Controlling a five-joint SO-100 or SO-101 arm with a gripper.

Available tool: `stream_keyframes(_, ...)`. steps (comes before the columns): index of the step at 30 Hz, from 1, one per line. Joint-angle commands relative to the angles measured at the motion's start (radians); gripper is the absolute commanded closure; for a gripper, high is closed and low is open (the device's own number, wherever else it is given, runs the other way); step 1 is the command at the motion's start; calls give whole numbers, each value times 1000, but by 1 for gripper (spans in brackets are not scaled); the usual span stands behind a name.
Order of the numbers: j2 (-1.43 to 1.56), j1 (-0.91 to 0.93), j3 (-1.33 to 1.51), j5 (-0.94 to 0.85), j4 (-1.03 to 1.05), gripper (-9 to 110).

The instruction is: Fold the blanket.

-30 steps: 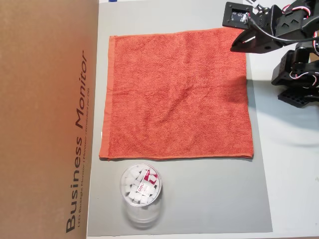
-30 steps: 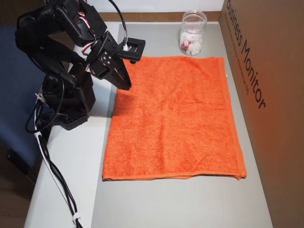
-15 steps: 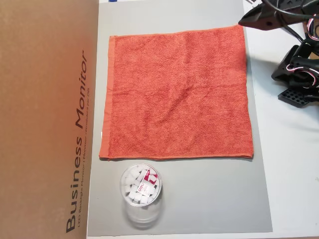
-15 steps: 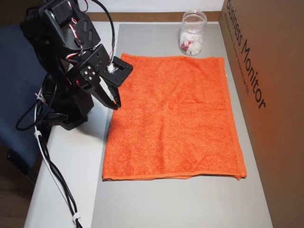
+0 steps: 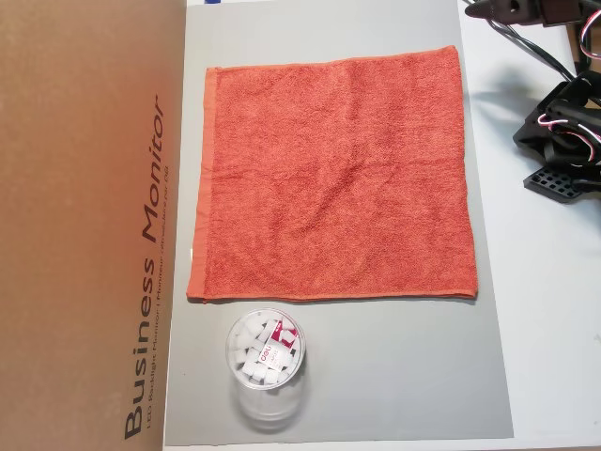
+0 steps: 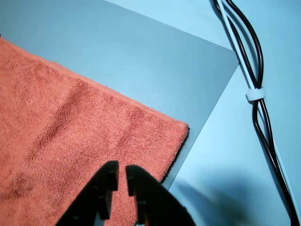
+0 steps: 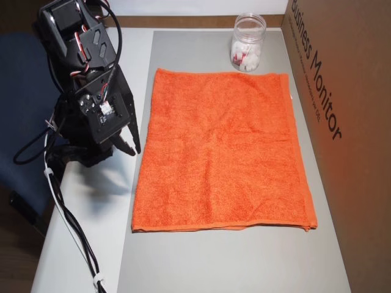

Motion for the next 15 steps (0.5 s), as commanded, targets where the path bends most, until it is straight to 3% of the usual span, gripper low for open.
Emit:
stream_keyframes(1,-3,37,-34,28,0,102)
stream_keyframes(11,-5,135,21,140,-14,101)
stream_keyframes(15,-5,172,55,137,-15,95)
